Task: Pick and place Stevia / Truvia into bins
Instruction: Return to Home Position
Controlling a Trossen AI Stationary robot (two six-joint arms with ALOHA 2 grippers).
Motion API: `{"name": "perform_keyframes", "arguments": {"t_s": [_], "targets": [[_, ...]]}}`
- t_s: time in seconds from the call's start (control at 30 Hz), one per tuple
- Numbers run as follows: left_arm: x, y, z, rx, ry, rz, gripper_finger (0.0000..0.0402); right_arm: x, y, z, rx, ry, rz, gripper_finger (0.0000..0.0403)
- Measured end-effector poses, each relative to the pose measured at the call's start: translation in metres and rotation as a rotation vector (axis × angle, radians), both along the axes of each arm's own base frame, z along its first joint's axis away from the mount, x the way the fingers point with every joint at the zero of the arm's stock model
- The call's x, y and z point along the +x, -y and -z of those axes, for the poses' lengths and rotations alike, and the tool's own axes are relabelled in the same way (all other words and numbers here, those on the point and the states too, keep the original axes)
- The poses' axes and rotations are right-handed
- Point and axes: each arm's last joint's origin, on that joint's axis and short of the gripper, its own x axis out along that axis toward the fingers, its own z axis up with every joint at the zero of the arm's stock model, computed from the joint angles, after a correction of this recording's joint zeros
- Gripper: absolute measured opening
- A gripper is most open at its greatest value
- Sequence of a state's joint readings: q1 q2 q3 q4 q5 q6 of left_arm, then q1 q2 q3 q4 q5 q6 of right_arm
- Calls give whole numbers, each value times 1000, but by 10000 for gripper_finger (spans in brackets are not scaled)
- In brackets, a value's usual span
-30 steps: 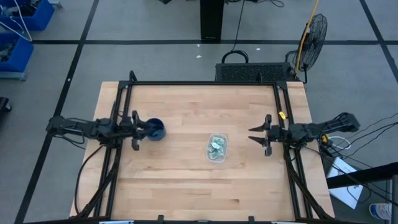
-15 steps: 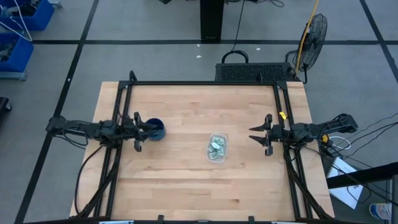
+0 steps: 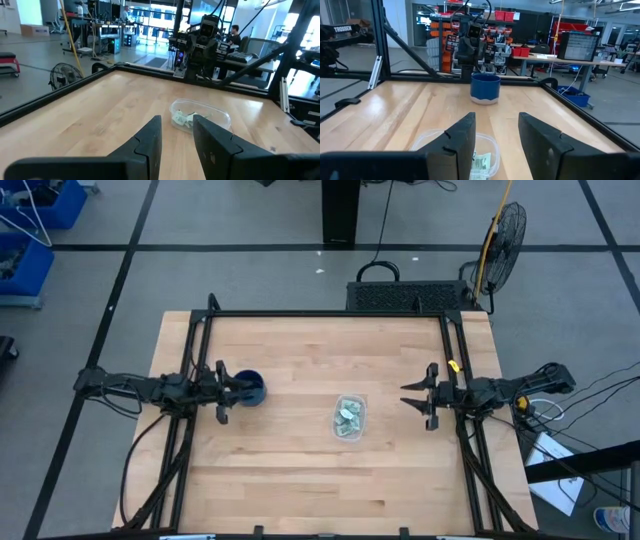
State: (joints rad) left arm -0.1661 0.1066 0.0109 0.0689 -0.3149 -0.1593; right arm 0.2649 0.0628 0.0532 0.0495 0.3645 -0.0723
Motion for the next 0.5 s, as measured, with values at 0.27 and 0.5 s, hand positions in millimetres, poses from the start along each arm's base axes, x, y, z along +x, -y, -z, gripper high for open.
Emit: {"name": "perform_keyframes", "arguments": {"t_s": [0.27,0.5], "targets": [[0,0,0,0,1,0,115,0,0,-1,2,6,0,141],[0,0,0,-1,2,-1,115,0,0,-1,2,7,0,141]]}}
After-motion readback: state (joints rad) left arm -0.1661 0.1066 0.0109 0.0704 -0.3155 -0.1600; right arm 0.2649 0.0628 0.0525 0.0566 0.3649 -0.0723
